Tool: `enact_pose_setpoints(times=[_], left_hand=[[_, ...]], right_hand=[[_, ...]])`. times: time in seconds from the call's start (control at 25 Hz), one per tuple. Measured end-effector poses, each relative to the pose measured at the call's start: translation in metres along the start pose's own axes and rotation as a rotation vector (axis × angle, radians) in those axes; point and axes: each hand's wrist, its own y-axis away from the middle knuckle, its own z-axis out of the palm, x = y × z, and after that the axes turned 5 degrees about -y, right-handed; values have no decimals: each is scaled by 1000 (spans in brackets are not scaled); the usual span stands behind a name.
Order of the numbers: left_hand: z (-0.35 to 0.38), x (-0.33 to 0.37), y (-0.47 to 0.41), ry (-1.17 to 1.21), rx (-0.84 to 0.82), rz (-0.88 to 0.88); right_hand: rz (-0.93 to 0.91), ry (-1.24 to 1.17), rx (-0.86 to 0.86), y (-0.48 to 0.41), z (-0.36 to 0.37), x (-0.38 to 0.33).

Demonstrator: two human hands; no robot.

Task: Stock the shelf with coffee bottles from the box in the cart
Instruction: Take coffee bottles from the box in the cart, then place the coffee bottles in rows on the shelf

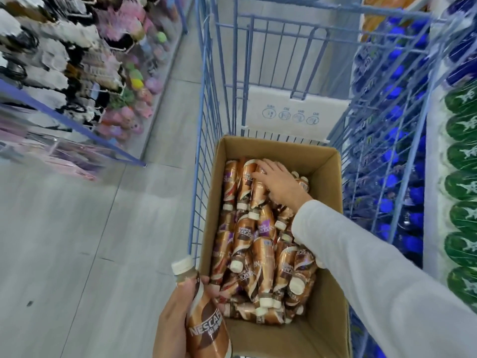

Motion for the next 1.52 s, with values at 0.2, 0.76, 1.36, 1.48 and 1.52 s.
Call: enact_pose_setpoints(times=[0.2, 0.76, 1.36, 1.48, 1.52], left_hand=[[-5, -11, 4, 48, 54, -56], [156, 43, 105, -588, -614, 210], [238, -194, 425, -947, -1457, 164], [232, -245, 492, -941, -1585, 162], [232, -260, 515, -929, -1626, 158]], right_hand=[[52, -212, 91, 30, -4, 7], [787, -1793, 1047, 400, -86, -145], [1160, -1563, 1956, 765, -42, -311], [1189, -1465, 2027, 836, -23, -344], [1199, -1421, 2046, 860, -18, -352]])
